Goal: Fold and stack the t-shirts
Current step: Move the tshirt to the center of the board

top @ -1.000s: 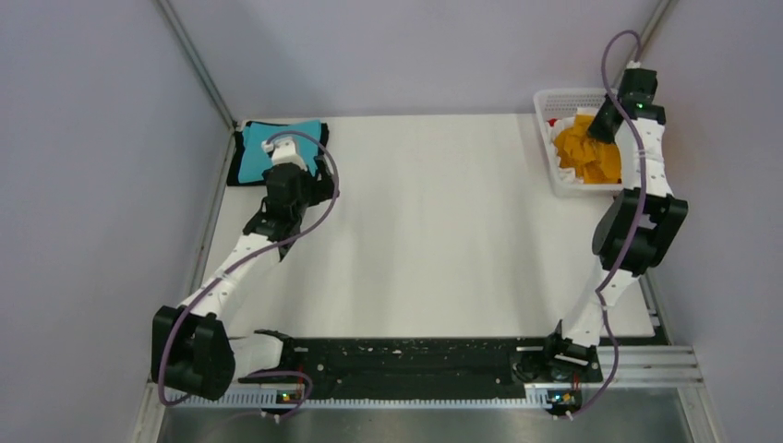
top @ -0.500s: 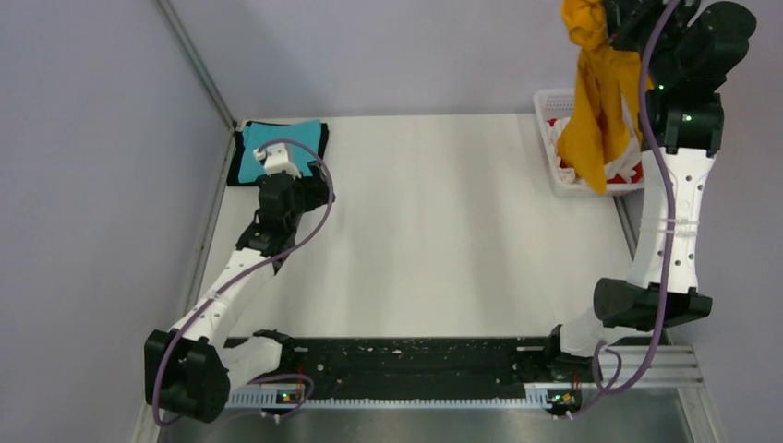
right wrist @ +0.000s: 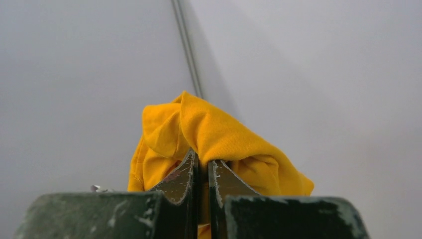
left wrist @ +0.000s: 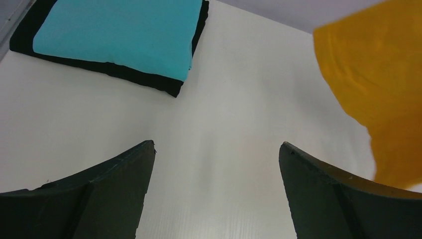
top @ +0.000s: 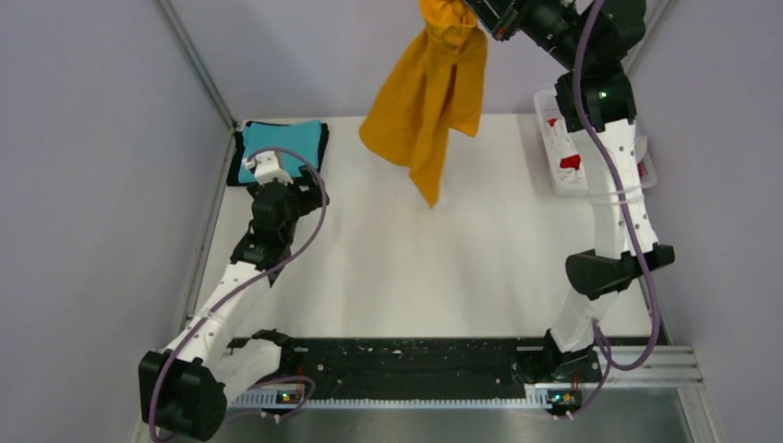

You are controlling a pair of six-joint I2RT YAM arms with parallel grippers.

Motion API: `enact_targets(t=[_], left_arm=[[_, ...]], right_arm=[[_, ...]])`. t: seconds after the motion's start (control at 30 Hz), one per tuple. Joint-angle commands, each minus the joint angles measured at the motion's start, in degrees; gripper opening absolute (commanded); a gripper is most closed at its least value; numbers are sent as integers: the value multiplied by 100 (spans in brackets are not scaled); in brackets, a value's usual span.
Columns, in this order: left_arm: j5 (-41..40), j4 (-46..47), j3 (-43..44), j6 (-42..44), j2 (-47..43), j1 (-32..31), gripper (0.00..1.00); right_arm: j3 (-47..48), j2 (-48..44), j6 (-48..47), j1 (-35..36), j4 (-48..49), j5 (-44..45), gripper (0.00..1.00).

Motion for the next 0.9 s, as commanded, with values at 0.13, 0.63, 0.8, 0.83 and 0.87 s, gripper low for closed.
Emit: enact_targets(t=[0.13,0.63,0.8,0.83,0.87], left_arm=[[-790,-482,134,-272,-521,24,99],[-357,-1348,981,-1269,987,305,99],[577,-1523,1979,-1132,2413,502,99],[741,-1528,2226,-1037,2688,532,99],[848,-1548,2568,-951,2984,550,99]], right_arm=[[-324,-199,214,342,533,-817,0],[-7539,-2352,-3656,269,-1105,4369,85],[-7471,-2180,-3099,269,-962,4948,97],[-7494,-2235,-2977,262,-857,4854,98],[-7512,-2298,-2852,268,-790,4729,98]])
